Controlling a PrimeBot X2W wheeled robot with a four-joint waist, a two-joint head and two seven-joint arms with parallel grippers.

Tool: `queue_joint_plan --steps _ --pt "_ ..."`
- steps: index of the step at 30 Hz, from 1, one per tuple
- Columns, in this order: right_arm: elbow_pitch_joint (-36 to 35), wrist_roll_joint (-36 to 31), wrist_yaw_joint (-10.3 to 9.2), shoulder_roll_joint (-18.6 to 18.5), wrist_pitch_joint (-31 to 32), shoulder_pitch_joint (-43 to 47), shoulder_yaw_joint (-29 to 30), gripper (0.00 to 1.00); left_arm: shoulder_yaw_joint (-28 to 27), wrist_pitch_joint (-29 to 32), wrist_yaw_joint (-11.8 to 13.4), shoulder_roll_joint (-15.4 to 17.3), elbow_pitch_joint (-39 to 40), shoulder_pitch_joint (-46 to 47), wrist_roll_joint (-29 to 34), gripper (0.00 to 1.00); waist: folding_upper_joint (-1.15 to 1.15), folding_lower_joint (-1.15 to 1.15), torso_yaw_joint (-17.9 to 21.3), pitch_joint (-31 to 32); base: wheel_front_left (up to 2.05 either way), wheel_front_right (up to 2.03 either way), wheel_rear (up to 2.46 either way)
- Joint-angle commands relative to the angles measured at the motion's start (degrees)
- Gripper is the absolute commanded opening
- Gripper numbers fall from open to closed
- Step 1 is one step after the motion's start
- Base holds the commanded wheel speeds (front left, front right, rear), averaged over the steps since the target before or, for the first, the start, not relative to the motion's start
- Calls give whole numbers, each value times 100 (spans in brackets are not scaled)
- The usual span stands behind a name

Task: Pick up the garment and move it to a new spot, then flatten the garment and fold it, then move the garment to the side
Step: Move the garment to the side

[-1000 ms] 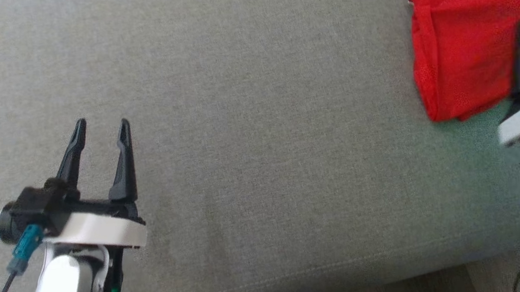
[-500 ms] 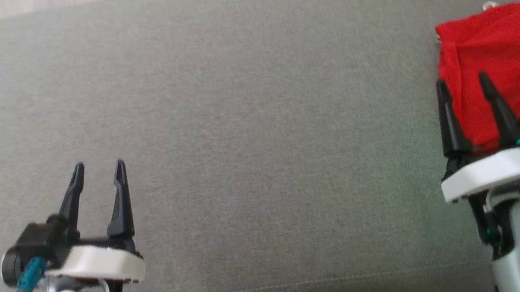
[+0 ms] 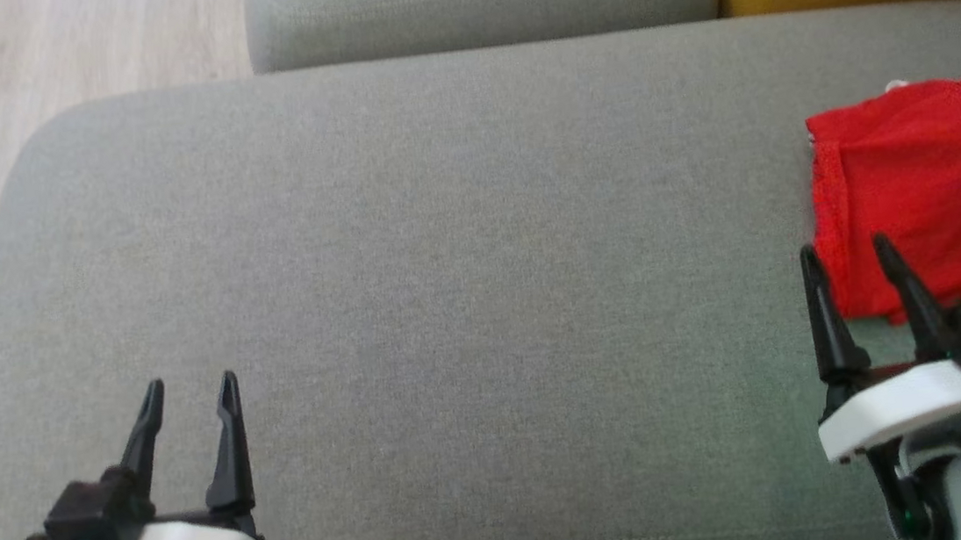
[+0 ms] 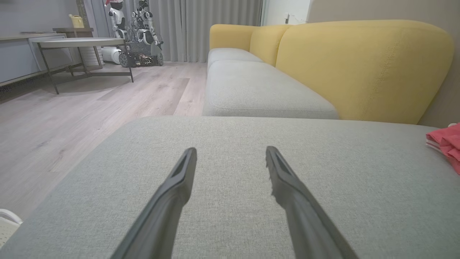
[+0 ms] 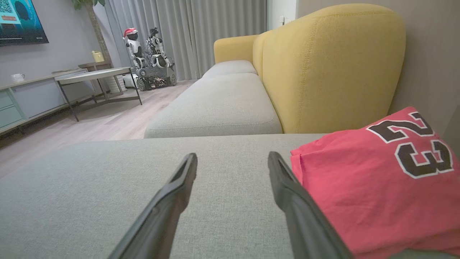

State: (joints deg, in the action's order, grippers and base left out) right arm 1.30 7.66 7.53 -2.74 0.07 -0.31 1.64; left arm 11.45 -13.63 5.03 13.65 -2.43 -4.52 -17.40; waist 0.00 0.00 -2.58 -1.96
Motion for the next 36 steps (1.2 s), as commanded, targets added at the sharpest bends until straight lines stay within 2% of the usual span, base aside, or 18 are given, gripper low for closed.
queue_joint_plan --steps 1,17,36 --pt "-243 51 -4 -14 29 -73 -150 100 -198 11 23 136 215 150 -16 100 0 0 5 101 0 0 0" --pt "-383 -35 -4 -14 144 333 -92 100 -62 167 92 224 255 -100 11 100 0 0 26 423 0 0 0" --pt "-429 -57 -4 -14 192 372 -74 100 7 211 148 272 251 -45 -27 100 0 0 42 483 0 0 0"
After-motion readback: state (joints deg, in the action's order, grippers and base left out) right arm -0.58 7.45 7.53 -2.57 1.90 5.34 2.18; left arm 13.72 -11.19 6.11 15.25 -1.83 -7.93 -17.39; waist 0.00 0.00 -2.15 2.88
